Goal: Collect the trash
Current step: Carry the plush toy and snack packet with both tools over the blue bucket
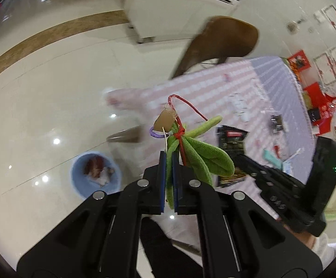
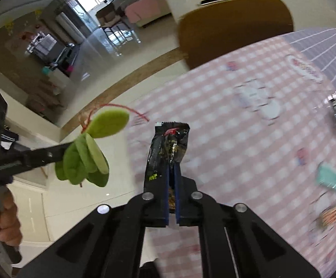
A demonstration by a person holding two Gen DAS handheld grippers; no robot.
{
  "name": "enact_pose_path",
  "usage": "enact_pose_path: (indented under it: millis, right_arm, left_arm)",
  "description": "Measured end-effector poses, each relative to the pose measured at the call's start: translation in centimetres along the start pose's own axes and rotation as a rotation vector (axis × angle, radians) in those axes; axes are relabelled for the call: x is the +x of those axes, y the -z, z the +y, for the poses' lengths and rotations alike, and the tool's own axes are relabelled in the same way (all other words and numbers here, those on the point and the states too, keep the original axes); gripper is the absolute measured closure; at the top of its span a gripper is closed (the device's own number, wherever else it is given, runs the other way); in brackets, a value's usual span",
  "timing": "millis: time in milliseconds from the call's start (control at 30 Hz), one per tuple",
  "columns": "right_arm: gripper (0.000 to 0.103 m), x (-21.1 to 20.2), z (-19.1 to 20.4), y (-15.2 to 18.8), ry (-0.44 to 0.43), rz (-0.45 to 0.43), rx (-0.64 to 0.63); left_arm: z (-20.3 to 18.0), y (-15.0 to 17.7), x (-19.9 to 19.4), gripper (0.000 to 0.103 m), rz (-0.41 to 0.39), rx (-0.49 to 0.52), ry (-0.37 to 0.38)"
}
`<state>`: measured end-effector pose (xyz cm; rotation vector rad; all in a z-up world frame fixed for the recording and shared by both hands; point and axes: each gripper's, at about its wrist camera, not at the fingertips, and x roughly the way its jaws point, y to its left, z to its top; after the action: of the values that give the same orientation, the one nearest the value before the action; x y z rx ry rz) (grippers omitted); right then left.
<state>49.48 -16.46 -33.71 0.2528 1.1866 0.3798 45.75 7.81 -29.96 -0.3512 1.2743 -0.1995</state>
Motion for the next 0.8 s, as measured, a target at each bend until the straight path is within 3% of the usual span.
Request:
enact_pose_path:
  millis: [267, 700, 800]
  right_arm:
    - [0.099, 3.0, 7.8, 2.7, -0.060, 0.061, -0.006]
    - [0.099, 4.1, 13.9, 4.8, -0.056, 0.094, -0.015]
    - [0.099, 4.0, 14.2, 5.3, -0.050, 0.093, -0.005]
  left_arm:
    - [10.5, 4.4, -1.2, 0.098, 0.118, -0.109, -0.132]
    - [12.8, 6.2, -0.3, 0.098, 0.187, -0.107, -0.102]
    - [12.7, 5.9, -0.1, 0.093, 0.198, -0.117, -0.093]
